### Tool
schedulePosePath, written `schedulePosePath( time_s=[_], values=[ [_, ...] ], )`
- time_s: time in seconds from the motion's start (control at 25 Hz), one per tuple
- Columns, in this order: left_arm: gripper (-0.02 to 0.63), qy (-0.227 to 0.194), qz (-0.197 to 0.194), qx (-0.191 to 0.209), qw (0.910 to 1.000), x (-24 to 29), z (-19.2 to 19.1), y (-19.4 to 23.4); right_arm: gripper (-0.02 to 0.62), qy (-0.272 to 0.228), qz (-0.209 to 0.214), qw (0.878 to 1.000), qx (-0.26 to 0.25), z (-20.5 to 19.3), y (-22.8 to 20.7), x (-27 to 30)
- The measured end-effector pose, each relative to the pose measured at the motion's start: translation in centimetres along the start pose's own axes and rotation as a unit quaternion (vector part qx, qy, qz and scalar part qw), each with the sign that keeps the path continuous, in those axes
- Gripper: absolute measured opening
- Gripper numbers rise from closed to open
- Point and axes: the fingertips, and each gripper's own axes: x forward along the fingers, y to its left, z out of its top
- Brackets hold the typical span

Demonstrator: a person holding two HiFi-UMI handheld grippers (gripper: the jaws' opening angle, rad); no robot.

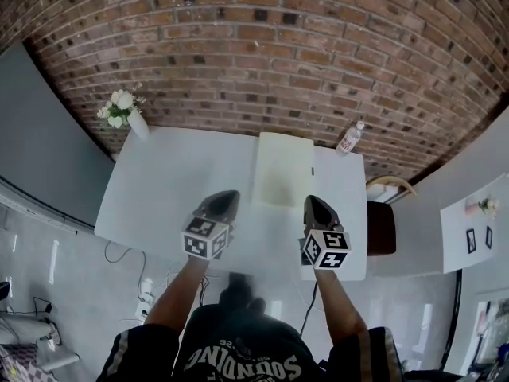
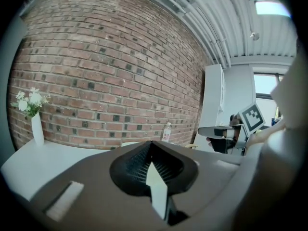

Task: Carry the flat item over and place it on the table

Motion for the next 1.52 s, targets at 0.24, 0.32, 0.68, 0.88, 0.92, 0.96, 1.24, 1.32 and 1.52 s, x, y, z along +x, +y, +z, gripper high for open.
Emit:
schedulePosePath(
  time_s=[0.24,0.32,0.68,0.88,0.92,0.96,1.24,1.32,1.52],
  values=[
    [0.011,-0.017,0.012,0.008,0.9997,-3.6,0.5,-2.7,0.0,-0.02,0.012,1.0,-0.008,0.9,1.8,-4.6],
    [0.011,-0.021,0.012,0.014,0.9996,-4.8,0.7,-3.5,0.0,-0.026,0.012,1.0,-0.007,1.0,2.0,-5.9],
    [0.011,-0.026,0.02,0.029,0.999,-8.6,0.3,-5.3,-0.002,-0.034,0.017,0.999,-0.012,0.8,3.4,-9.5],
    [0.011,-0.032,0.019,0.026,0.999,-9.5,0.1,-6.2,-0.002,-0.04,0.019,0.999,-0.016,0.7,4.0,-10.8],
    [0.011,-0.033,0.019,0.025,0.999,-9.5,0.1,-6.3,-0.002,-0.042,0.019,0.999,-0.016,0.7,4.1,-10.9],
    [0.011,-0.034,0.019,0.025,0.9989,-9.6,0.2,-6.3,-0.002,-0.044,0.02,0.999,-0.016,0.7,4.2,-11.0],
    [0.011,-0.044,0.018,0.028,0.9985,-10.1,0.2,-6.9,-0.002,-0.046,0.021,0.998,-0.025,0.3,5.0,-11.5],
    [0.011,-0.044,0.016,0.028,0.9985,-10.0,0.3,-7.0,-0.001,-0.047,0.021,0.998,-0.025,0.3,5.0,-11.5],
    [0.011,-0.042,0.015,0.027,0.9986,-9.9,0.4,-7.1,-0.002,-0.046,0.02,0.999,-0.021,0.3,4.7,-11.7]
  ],
)
